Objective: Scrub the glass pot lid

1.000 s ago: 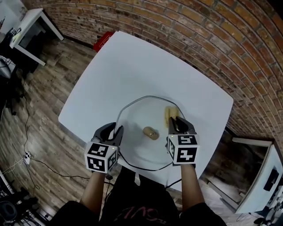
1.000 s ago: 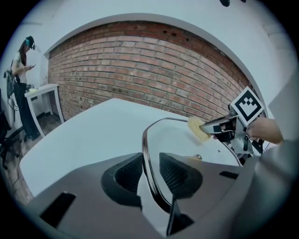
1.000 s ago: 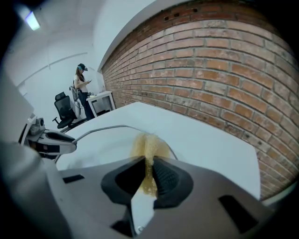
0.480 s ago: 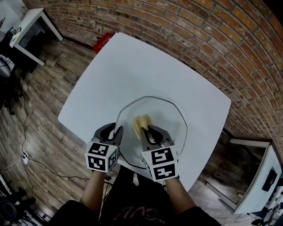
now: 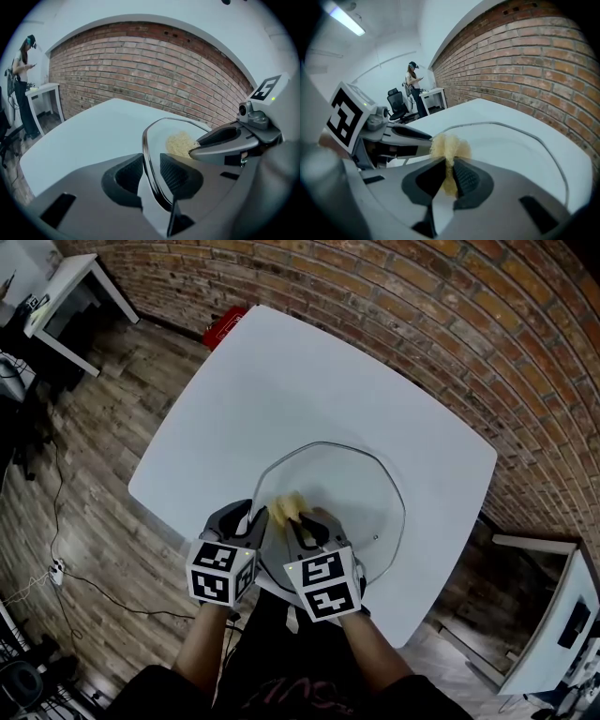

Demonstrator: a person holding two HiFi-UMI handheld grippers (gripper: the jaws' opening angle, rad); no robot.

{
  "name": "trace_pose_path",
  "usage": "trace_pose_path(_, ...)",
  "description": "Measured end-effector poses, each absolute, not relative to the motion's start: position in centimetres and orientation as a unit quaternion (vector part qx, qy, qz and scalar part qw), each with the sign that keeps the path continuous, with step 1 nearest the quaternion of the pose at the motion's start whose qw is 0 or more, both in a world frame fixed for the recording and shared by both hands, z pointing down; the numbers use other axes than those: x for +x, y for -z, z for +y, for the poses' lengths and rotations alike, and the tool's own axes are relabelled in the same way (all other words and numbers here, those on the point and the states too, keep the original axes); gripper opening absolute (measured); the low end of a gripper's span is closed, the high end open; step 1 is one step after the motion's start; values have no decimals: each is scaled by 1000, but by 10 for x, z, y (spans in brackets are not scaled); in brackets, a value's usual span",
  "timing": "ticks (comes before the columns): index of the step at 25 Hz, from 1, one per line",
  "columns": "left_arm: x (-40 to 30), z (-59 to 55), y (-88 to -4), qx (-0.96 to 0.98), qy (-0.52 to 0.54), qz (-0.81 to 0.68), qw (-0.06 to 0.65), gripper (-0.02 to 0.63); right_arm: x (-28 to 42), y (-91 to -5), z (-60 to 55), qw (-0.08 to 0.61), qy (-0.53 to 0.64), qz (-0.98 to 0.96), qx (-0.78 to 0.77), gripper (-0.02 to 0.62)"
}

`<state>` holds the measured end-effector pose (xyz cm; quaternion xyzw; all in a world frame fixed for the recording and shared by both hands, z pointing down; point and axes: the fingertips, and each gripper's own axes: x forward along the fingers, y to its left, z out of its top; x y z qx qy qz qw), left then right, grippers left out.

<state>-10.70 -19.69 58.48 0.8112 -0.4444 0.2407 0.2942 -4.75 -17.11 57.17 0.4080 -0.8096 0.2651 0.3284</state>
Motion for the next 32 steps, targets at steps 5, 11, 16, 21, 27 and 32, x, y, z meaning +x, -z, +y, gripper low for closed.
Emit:
trace_pose_path(5,-109,-197,-584,811,-243,-445,292,114,-22,-576,-175,345,-261,-793,428,54)
trace_pose_path(11,-107,-199,-585,810,-247,-446,290,114,41,-578,-181,356,-265,-757,479,54)
trace_pose_path(16,-106,-200,-585,809,-248,-448,287,114,87,-576,-186,362,-264,-728,518,54)
trace_pose_path(21,-104,-201,-585,810,-249,-448,285,114,102,-570,-186,353,-269,-719,535,54)
trace_pose_path(27,-106,-198,-585,808,-248,-450,287,114,22,-543,-160,334,-260,-788,448,54)
trace_pose_path(32,-105,-198,-585,808,-246,-451,288,114,-55,-555,-115,361,-250,-830,344,54)
